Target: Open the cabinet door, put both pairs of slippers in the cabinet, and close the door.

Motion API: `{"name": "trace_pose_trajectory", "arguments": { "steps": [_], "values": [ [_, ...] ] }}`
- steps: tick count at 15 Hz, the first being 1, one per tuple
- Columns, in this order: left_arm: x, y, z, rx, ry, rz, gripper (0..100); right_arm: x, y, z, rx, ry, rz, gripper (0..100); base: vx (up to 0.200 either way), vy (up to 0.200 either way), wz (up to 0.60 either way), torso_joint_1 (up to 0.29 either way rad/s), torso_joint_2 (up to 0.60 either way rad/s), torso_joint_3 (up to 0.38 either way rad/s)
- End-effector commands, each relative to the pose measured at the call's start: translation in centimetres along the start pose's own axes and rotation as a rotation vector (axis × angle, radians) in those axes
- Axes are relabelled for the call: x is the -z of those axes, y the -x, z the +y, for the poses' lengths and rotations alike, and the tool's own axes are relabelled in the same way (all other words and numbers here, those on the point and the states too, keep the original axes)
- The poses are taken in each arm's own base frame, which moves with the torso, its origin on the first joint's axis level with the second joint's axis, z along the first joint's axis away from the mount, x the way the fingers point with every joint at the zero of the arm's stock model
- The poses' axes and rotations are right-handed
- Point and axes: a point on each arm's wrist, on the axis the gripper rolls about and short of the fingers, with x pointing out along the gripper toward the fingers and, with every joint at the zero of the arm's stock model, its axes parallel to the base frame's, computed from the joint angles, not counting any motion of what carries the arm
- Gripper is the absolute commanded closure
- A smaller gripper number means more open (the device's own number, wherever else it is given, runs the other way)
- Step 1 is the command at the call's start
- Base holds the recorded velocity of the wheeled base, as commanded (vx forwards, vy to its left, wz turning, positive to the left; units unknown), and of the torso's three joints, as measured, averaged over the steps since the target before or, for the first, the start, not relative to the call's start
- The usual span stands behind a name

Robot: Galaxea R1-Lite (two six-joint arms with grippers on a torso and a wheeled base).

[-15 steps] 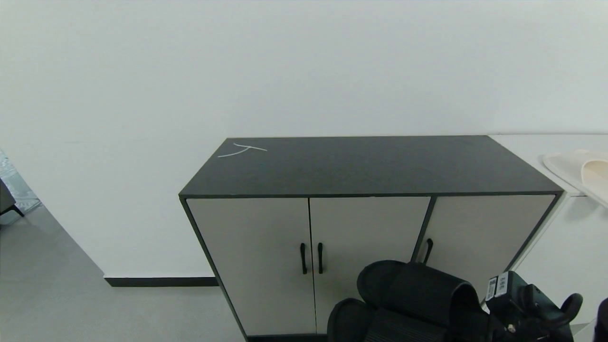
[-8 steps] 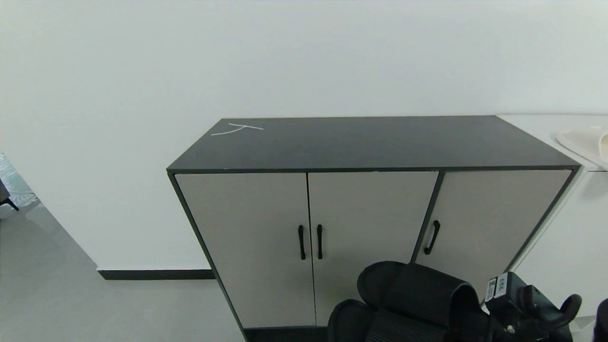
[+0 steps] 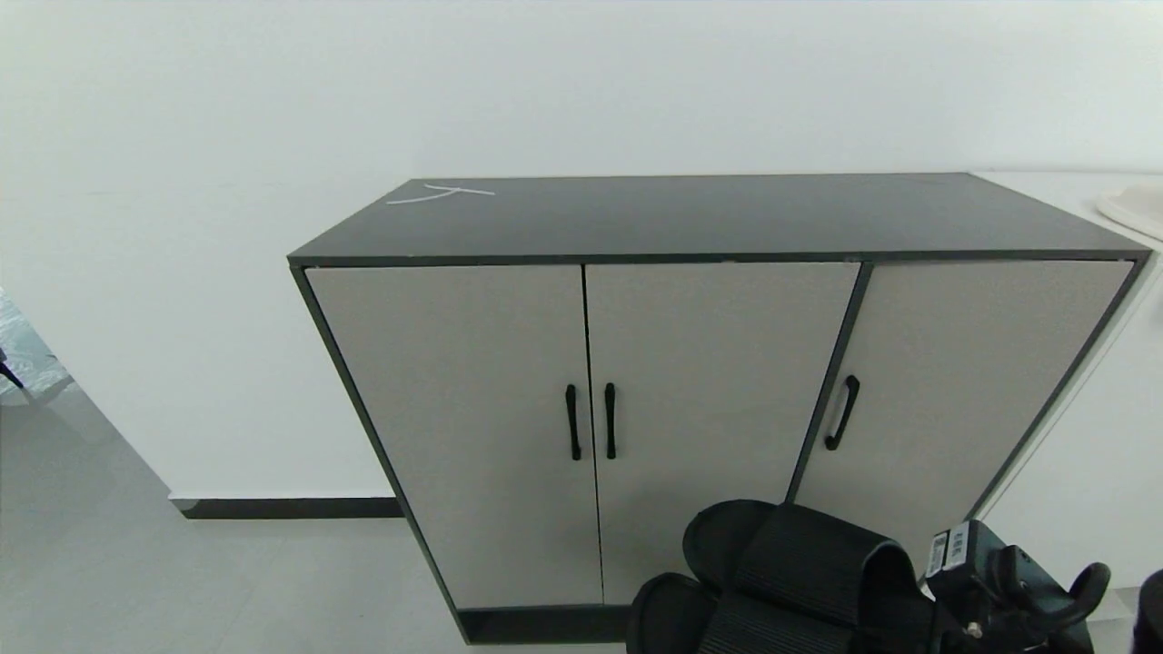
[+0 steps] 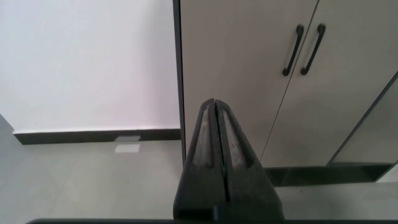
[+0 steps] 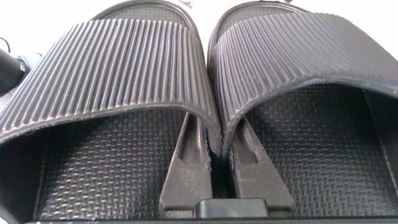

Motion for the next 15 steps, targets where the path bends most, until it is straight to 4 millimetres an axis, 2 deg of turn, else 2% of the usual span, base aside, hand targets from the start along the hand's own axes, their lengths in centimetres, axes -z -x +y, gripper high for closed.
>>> {"name": "trace_pose_trajectory", "arguments": {
  "steps": [1, 11, 15],
  "values": [
    [0.00, -0.01, 0.00, 0.000, 0.000, 0.002, 100, 0.01, -0.03, 0.00, 0.001, -0.001, 0.001, 100, 0.000, 0.000, 0.00, -0.188, 0.48, 0.281],
    [0.00, -0.01, 0.00, 0.000, 0.000, 0.002, 100, 0.19, 0.07, -0.02, 0.001, 0.002, 0.007, 100, 0.000, 0.000, 0.00, -0.155, 0.46, 0.305],
    [0.00, -0.01, 0.00, 0.000, 0.000, 0.002, 100, 0.31, 0.12, -0.04, 0.002, 0.002, 0.012, 100, 0.000, 0.000, 0.00, -0.034, 0.15, 0.100]
  ]
}}
